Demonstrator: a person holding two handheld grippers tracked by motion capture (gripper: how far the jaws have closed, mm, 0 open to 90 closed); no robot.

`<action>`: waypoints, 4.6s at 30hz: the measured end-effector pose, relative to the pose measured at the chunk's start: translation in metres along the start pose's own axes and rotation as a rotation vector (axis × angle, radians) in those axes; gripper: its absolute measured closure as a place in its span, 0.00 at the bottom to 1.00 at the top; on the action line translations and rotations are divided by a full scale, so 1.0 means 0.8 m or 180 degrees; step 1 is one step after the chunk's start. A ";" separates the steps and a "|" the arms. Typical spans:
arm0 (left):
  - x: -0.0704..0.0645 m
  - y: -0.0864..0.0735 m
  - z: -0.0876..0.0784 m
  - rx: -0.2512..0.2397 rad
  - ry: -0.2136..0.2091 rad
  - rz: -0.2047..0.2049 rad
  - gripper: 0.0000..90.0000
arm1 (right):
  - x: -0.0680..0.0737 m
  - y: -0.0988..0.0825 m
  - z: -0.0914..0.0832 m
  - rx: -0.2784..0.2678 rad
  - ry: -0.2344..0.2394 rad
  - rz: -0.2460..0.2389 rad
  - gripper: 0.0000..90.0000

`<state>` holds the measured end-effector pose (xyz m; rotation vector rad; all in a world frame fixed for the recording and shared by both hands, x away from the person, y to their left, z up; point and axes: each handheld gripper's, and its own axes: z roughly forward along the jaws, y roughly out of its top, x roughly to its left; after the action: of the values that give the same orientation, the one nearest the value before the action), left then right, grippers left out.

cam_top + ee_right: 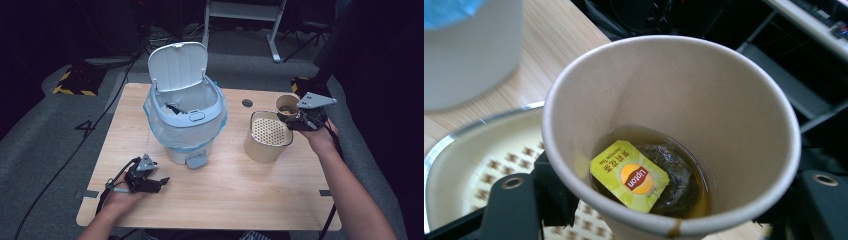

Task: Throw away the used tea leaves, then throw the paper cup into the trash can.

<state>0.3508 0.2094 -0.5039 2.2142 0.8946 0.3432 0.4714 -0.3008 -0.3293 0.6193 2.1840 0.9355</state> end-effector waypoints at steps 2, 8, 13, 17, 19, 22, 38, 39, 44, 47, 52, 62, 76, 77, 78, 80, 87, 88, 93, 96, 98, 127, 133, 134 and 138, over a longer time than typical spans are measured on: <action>0.000 0.000 0.000 0.0000 0.0001 0.0000 0.28 | 0.000 0.001 -0.001 0.0080 -0.0091 -0.0172 0.35; 0.000 0.000 0.000 0.0004 0.0001 -0.0008 0.28 | 0.010 0.003 -0.003 0.0349 -0.0481 -0.0927 0.35; 0.000 0.000 0.000 0.0003 0.0006 -0.0019 0.28 | 0.020 0.005 -0.003 0.0546 -0.0808 -0.1463 0.35; 0.000 0.000 0.000 0.0004 0.0007 -0.0018 0.28 | 0.039 0.006 0.001 0.0825 -0.1272 -0.2250 0.36; 0.000 0.000 0.000 0.0002 0.0008 -0.0019 0.28 | 0.049 0.006 0.005 0.0966 -0.1495 -0.2716 0.36; 0.000 0.000 0.000 -0.0004 0.0012 -0.0021 0.28 | 0.060 0.001 0.013 0.1160 -0.1735 -0.3195 0.36; 0.000 0.000 0.000 0.0002 0.0019 -0.0022 0.28 | 0.090 -0.021 0.035 0.1587 -0.2762 -0.5183 0.36; 0.000 0.000 0.000 0.0001 0.0021 -0.0023 0.28 | 0.090 -0.020 0.035 0.1581 -0.2775 -0.5210 0.36; 0.000 0.000 0.000 0.0003 0.0019 -0.0023 0.28 | 0.091 -0.016 0.032 0.1573 -0.2779 -0.5278 0.36; 0.000 0.000 0.000 0.0001 0.0020 -0.0023 0.28 | 0.092 -0.016 0.032 0.1572 -0.2759 -0.5323 0.36; 0.000 0.000 0.000 0.0002 0.0019 -0.0023 0.28 | 0.094 -0.012 0.033 0.1538 -0.2757 -0.5255 0.36; 0.000 0.000 0.000 0.0002 0.0016 -0.0030 0.28 | 0.086 0.005 0.021 0.1338 -0.2492 -0.4521 0.35; 0.001 0.001 0.001 0.0007 0.0012 -0.0028 0.27 | 0.055 0.032 -0.016 0.0628 -0.1462 -0.1922 0.36; 0.001 0.001 0.001 0.0007 0.0013 -0.0028 0.27 | 0.053 0.031 -0.017 0.0551 -0.1377 -0.1709 0.36; 0.001 0.001 0.001 0.0006 0.0012 -0.0030 0.27 | 0.051 0.031 -0.019 0.0495 -0.1279 -0.1493 0.36; 0.001 0.001 0.001 0.0007 0.0013 -0.0030 0.27 | 0.045 0.029 -0.022 0.0327 -0.1091 -0.1045 0.36; 0.001 0.001 0.001 0.0007 0.0015 -0.0027 0.27 | 0.030 0.024 -0.036 -0.0199 -0.0435 -0.0059 0.35; 0.001 0.001 0.001 0.0007 0.0015 -0.0026 0.27 | 0.029 0.024 -0.037 -0.0277 -0.0307 0.0034 0.35; 0.001 0.001 0.001 0.0008 0.0015 -0.0027 0.27 | 0.023 0.021 -0.041 -0.0546 0.0149 0.0376 0.34; 0.001 0.001 0.001 0.0008 0.0014 -0.0026 0.27 | 0.015 0.017 -0.043 -0.0684 0.0368 0.0570 0.34; 0.001 0.001 0.001 0.0007 0.0017 -0.0025 0.27 | 0.009 0.016 -0.045 -0.0776 0.0514 0.0673 0.34; 0.009 -0.002 -0.002 -0.0003 0.0074 -0.0083 0.29 | 0.006 0.096 -0.037 -0.0978 0.0952 0.0421 0.34; 0.020 -0.002 -0.003 0.0000 0.0199 -0.0213 0.28 | 0.010 0.124 -0.029 -0.0967 0.0987 0.0353 0.34; 0.020 -0.002 -0.003 0.0000 0.0199 -0.0213 0.28 | 0.010 0.124 -0.029 -0.0967 0.0987 0.0353 0.34; 0.020 -0.002 -0.003 0.0000 0.0198 -0.0212 0.28 | 0.013 0.145 -0.021 -0.0996 0.1072 0.0321 0.34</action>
<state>0.3606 0.2226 -0.5039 2.1787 0.9992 0.3821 0.4707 -0.2286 -0.2362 0.4481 2.2375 1.4911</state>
